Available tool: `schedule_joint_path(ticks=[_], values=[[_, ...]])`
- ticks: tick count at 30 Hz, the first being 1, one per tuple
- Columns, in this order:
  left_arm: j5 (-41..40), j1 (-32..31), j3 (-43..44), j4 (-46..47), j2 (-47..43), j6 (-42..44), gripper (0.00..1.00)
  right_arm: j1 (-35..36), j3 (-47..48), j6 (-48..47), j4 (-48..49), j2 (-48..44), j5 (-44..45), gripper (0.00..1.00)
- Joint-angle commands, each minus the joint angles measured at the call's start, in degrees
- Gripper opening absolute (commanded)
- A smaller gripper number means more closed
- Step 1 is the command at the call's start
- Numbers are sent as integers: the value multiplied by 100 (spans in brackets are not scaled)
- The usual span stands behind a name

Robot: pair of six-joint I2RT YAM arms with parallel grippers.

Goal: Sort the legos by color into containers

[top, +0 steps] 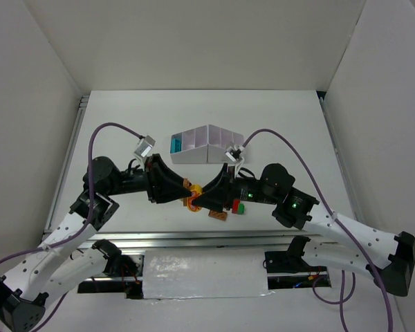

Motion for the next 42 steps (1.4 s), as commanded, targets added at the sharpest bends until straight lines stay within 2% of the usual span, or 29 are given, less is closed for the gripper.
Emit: schedule_joint_path(ticks=[1, 3, 13, 15, 17, 18, 19, 21, 22, 23, 24, 25, 28, 33, 35, 40, 42], values=[[-35, -13, 433, -80, -43, 381, 0, -38, -26, -349, -133, -213, 174, 0], [-61, -4, 513, -405, -96, 593, 0, -213, -88, -489, -308, -493, 87, 0], [-96, 13, 627, -652, -166, 848, 0, -442, -237, -692, -679, -943, -134, 0], [-253, 13, 758, -1010, -219, 954, 0, -434, -220, -666, -879, -943, 129, 0], [-736, 39, 969, -1563, -263, 1304, 0, -442, -36, -596, -1152, -847, 997, 0], [-1042, 48, 1283, -2019, -263, 1462, 0, -442, 78, -474, -1545, -568, 1357, 0], [-1768, 57, 1443, -2815, -263, 1760, 0, -434, 435, -403, -1784, -356, 2057, 0], [-2868, 75, 1907, -3636, -202, 1903, 0, -442, 1085, -175, -2485, 423, 2790, 0], [-4127, 84, 2050, -4389, -176, 1877, 0, -442, 1333, -95, -2689, 715, 3168, 0], [-4766, 101, 2164, -4744, -123, 1781, 0, -442, 1553, 53, -2883, 1005, 3902, 0], [-5451, 101, 2278, -5044, -131, 1485, 0, -451, 2008, 116, -3137, 1574, 4188, 0], [-6502, 110, 2271, -5430, -175, 1351, 0, -468, 2256, 142, -3200, 1867, 4391, 0], [-7738, 127, 1876, -5661, -718, 911, 0, -451, 3406, 282, -3560, 3079, 5085, 0], [-8016, 154, 1252, -5566, -1133, 1059, 0, -486, 5715, 354, -4843, 5204, 5886, 0], [-7822, 145, 1251, -5600, -1098, 1139, 0, -478, 6446, 293, -5073, 5629, 6010, 0], [-7690, 145, 1208, -5539, -1045, 1253, 0, -512, 7854, 204, -5652, 6850, 6238, 0], [-7576, 145, 1199, -5486, -1054, 1271, 0, -521, 8032, 160, -5697, 7072, 6274, 0]])
